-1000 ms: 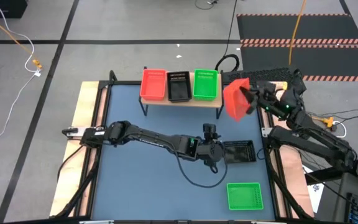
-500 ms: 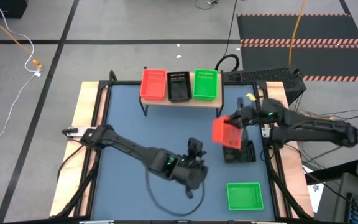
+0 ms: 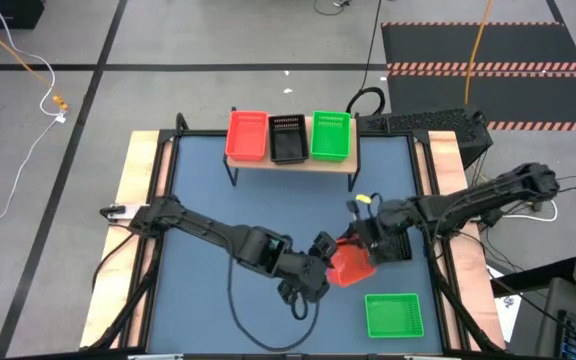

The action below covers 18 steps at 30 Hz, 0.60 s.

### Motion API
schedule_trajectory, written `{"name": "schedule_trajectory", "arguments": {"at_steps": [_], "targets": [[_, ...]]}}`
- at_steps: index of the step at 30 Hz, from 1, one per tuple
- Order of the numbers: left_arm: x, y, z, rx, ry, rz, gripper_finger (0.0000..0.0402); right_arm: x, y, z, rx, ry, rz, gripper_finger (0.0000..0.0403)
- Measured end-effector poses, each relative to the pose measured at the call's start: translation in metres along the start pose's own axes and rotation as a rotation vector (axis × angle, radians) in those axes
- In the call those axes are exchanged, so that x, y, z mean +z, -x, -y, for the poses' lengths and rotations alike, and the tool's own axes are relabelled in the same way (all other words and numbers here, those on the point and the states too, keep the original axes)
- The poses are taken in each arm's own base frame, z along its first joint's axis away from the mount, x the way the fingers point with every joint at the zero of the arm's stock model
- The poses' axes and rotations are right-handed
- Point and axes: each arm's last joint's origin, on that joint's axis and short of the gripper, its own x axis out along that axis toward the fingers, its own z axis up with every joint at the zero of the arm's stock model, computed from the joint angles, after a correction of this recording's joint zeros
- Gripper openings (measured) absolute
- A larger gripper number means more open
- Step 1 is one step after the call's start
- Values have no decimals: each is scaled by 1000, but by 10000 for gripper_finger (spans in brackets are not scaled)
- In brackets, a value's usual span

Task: Stack baskets on shelf by color
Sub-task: Stack the orange bin on the other orange bins on the shelf

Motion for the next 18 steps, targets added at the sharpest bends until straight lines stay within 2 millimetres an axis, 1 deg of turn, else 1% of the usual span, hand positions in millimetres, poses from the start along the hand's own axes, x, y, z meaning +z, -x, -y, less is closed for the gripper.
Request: {"name": "schedule_trajectory", "arguments": {"at_steps": [3,5,9,13,16,18], "targets": [[-4,-15,-1,-29,-35,-5,186,1,-13,-8,-9,40,-49,0],[-5,-20,-3,-38,-46,14,186,3,-21,-11,-4,59,-66,0],[-12,-32,-4,-123,-35,37,186,4,-33,-15,17,84,-95,0],[-23,-47,-2,-218,-9,4,186,4,-39,-15,20,91,-115,0],[-27,-52,-2,-231,-3,-17,185,-1,-41,-15,-8,94,-161,0],[-29,-53,-1,-242,1,-33,174,-3,-42,-14,-16,94,-174,0]]}}
